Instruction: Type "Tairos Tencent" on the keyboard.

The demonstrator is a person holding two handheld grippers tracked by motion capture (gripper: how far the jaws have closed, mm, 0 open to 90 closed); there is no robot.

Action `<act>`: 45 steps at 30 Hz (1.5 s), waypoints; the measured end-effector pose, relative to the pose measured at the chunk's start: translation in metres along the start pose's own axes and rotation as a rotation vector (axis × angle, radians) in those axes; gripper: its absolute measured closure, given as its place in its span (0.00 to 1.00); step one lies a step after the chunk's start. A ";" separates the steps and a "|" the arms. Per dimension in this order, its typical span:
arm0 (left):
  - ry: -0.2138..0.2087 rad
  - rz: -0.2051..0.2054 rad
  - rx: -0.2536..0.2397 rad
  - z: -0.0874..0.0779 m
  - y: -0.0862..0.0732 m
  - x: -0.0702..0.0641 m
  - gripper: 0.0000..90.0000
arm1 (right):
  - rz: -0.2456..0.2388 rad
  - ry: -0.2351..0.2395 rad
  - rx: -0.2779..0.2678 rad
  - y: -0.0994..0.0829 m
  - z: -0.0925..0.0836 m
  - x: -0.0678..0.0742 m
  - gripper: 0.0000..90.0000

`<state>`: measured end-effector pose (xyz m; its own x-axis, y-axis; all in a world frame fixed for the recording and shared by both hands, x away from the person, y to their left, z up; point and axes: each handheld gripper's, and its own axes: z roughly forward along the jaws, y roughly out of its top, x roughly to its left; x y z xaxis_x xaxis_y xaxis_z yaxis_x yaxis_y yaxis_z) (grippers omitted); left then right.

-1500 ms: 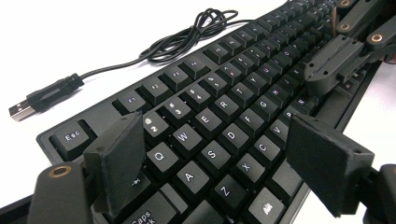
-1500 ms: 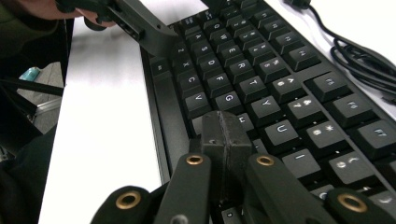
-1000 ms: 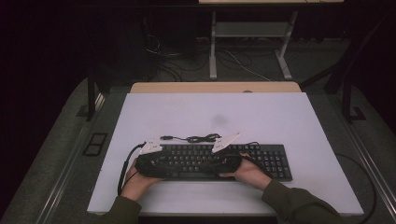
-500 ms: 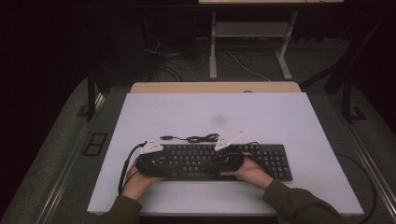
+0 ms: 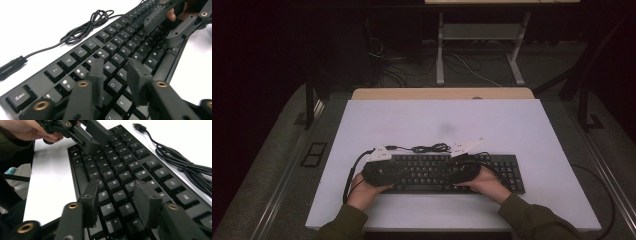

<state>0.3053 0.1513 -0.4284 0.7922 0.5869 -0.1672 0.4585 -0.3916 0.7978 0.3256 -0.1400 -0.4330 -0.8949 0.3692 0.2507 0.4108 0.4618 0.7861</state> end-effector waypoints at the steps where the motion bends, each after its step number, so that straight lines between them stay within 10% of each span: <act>1: -0.003 0.001 0.002 0.001 0.001 0.000 0.81 | 0.002 -0.002 -0.005 -0.001 -0.001 0.000 0.57; 9: -0.035 0.019 0.014 0.012 0.007 0.001 0.98 | 0.030 -0.040 -0.027 -0.006 -0.011 -0.003 0.46; 45: -0.051 0.073 0.096 0.041 0.019 -0.002 0.99 | 0.068 -0.172 -0.072 -0.020 -0.036 -0.006 0.24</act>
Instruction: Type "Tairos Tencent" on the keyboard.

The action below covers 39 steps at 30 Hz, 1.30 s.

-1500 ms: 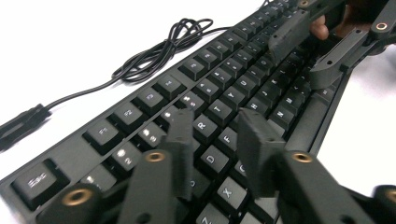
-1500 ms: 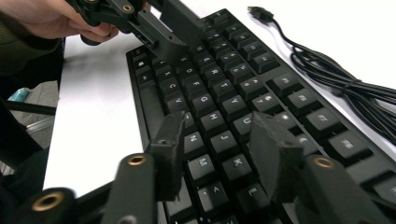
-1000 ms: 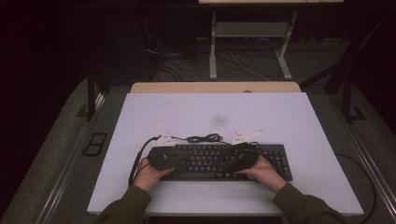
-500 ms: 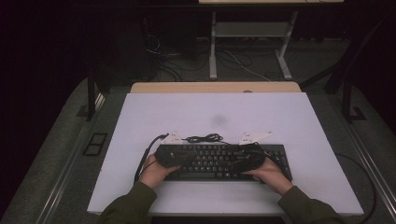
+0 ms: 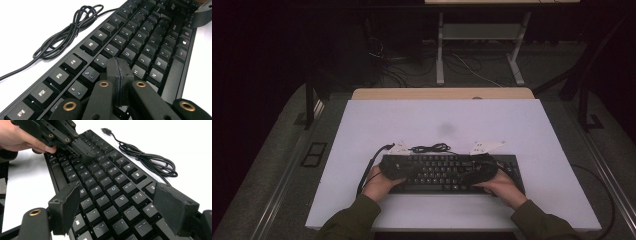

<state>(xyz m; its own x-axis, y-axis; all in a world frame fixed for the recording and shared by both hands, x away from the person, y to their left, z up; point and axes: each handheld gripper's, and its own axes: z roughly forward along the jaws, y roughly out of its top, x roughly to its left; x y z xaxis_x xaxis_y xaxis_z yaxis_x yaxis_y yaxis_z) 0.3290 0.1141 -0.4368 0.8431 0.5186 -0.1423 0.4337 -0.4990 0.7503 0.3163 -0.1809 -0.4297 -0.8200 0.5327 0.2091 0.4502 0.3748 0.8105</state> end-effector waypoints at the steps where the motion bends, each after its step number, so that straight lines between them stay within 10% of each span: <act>1: -0.003 -0.007 -0.008 -0.001 0.000 0.000 0.99 | 0.001 -0.003 -0.001 0.000 0.000 0.000 0.24; 11: -0.007 -0.014 -0.042 -0.005 0.001 -0.002 0.88 | 0.010 -0.019 -0.005 0.000 -0.001 0.000 0.21; 39: 0.040 -0.036 -0.155 -0.037 -0.010 -0.006 0.19 | 0.032 -0.105 -0.077 -0.021 -0.044 -0.015 0.18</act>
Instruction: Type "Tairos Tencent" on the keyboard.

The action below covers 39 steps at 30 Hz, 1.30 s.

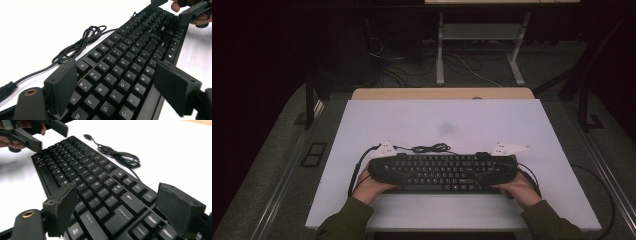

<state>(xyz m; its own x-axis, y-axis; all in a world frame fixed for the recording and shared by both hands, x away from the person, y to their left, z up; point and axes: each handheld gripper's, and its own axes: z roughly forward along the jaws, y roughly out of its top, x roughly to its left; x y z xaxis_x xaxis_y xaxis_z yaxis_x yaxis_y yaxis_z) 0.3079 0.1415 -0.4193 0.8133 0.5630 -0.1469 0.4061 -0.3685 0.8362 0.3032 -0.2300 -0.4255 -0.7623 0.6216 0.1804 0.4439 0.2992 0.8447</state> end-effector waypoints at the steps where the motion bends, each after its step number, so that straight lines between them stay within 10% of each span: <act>1: 0.006 -0.004 -0.005 -0.003 -0.001 0.000 0.18 | 0.004 -0.005 -0.005 -0.001 -0.002 -0.001 0.18; 39: 0.062 -0.030 -0.018 -0.034 -0.029 0.003 0.00 | -0.005 -0.043 -0.036 -0.042 -0.055 -0.018 0.16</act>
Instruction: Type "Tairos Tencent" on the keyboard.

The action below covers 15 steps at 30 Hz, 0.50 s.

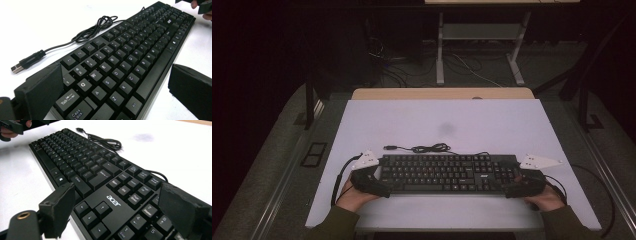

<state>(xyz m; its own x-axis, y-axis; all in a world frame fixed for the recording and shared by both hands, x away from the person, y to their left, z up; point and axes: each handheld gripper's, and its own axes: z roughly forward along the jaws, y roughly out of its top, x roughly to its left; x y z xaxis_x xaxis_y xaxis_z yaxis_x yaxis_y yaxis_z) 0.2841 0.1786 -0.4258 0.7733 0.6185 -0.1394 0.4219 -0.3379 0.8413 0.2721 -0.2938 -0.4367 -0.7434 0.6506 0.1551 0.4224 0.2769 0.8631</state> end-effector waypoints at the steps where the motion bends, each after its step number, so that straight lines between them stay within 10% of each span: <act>1: -0.001 -0.001 0.002 0.000 0.000 0.000 0.00 | 0.002 0.000 -0.002 0.000 -0.001 -0.001 0.16; 15: 0.001 0.007 0.015 0.000 -0.001 0.002 0.00 | 0.003 -0.010 -0.009 -0.004 -0.006 -0.004 0.16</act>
<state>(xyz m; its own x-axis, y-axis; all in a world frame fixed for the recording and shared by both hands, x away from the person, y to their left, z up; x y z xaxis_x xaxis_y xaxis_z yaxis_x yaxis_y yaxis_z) 0.2852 0.1800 -0.4274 0.7755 0.6171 -0.1333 0.4237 -0.3524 0.8344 0.2701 -0.3022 -0.4379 -0.7370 0.6584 0.1532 0.4198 0.2681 0.8671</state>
